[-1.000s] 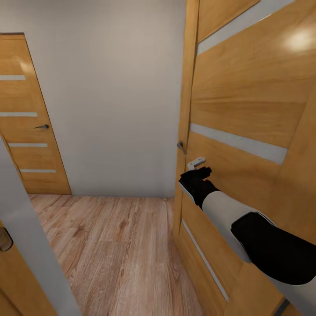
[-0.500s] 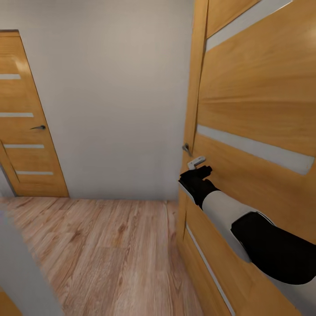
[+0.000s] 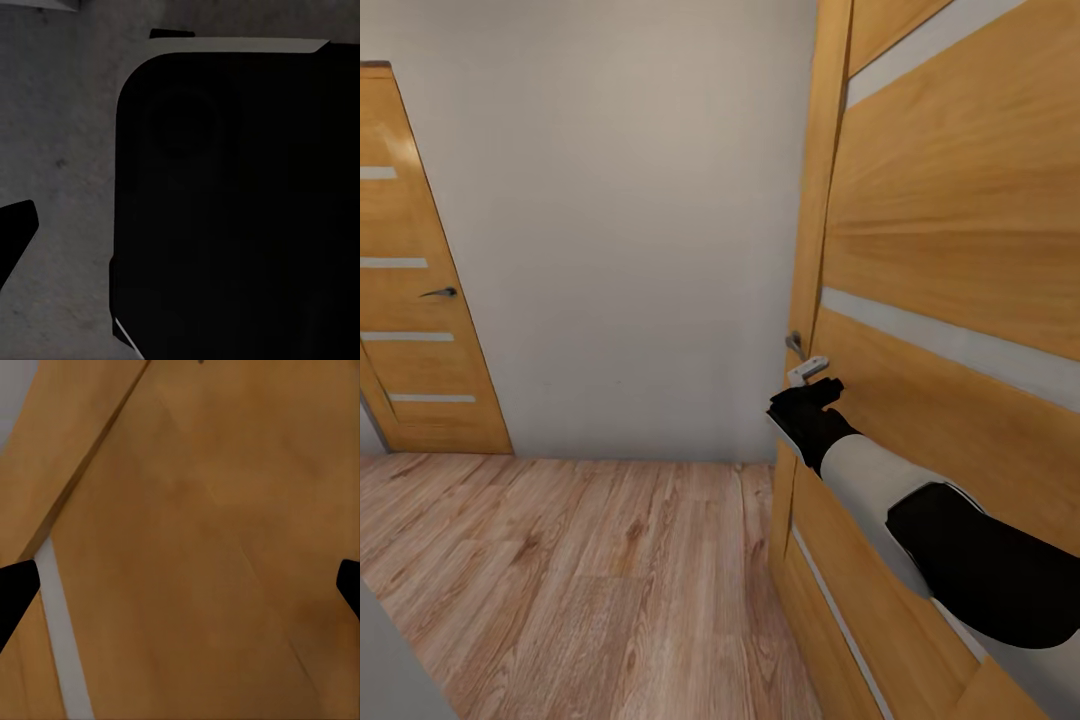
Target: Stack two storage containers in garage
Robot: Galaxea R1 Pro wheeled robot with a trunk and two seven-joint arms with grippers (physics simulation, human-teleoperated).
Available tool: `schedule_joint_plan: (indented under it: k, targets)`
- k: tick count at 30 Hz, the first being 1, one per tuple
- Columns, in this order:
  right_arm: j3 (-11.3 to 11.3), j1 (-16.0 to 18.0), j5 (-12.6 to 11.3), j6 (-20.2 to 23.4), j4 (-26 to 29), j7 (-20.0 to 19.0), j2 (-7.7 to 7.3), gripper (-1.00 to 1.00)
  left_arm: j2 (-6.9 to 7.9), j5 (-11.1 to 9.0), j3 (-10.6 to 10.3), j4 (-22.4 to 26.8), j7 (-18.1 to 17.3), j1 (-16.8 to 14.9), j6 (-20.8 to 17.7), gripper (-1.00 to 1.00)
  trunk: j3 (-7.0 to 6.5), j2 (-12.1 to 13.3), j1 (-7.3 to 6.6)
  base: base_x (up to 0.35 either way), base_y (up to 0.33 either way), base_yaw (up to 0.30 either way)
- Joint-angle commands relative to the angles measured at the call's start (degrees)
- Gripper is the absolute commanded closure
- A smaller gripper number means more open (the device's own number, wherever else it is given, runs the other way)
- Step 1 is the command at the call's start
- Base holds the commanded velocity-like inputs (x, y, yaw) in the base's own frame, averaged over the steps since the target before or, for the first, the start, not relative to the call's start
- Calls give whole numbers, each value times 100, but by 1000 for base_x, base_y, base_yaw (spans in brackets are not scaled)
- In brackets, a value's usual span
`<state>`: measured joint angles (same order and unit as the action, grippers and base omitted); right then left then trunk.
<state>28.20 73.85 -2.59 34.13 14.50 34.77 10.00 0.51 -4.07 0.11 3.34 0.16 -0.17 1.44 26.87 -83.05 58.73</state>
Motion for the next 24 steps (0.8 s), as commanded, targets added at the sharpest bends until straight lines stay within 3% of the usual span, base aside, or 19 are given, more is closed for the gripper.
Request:
schedule_joint_plan:
  k: [1,9,24]
  targets:
    - [51,7,25,60,0,52,0,-100,0,-42,-2,0,2,0,14,-100,6,-3,0,3,0,0]
    - [51,19,14,78,4,325,0,-100,-7,-41,-2,0,2,-1,14,-100,6,-3,0,0,0,0]
    - [46,260,-13,110,-6,342,-649,-100,-7,-32,-2,0,2,-1,14,-100,6,-3,0,0,0,0]
